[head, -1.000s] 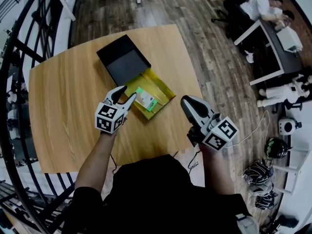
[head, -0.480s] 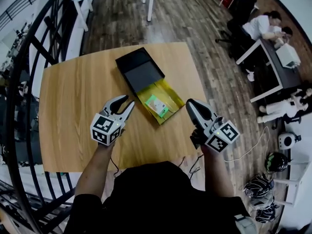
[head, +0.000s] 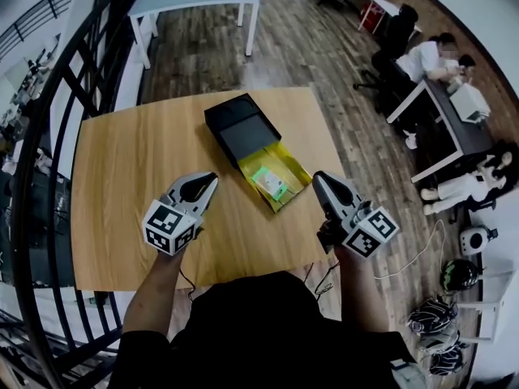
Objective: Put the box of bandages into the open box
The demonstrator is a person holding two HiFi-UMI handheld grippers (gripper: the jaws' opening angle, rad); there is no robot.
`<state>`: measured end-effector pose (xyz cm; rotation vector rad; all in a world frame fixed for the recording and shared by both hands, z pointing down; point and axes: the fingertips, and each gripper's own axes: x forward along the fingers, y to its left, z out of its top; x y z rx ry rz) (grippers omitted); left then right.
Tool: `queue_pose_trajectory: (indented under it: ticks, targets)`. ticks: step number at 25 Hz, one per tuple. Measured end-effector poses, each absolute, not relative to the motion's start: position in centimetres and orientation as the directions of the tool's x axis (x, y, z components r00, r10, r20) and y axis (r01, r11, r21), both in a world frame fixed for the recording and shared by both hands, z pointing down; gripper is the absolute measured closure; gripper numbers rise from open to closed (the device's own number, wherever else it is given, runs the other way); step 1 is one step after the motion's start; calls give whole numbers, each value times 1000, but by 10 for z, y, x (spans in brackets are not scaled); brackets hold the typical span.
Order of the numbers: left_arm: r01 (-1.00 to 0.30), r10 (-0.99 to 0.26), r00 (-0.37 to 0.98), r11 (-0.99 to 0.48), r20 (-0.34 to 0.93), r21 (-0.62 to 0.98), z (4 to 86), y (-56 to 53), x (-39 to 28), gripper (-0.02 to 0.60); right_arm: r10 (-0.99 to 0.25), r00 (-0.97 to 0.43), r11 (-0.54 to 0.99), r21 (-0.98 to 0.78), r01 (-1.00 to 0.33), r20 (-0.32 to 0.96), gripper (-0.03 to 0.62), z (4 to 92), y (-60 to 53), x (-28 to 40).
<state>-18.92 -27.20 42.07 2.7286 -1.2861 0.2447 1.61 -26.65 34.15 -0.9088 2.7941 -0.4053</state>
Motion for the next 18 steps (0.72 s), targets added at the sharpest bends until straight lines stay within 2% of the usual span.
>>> queue_pose_trajectory:
  ticks: [8,18]
  targets:
    - [-825,-821,561,-565,109,-12,388,-249,-203,566,-601,-796,781,-268,-564,-78,557,334,-254,22]
    - [-877,-875,471,-478,112,-45,357,-258,-193,566,-590,-798,807,-136,-575,-123,559,299,-263,53]
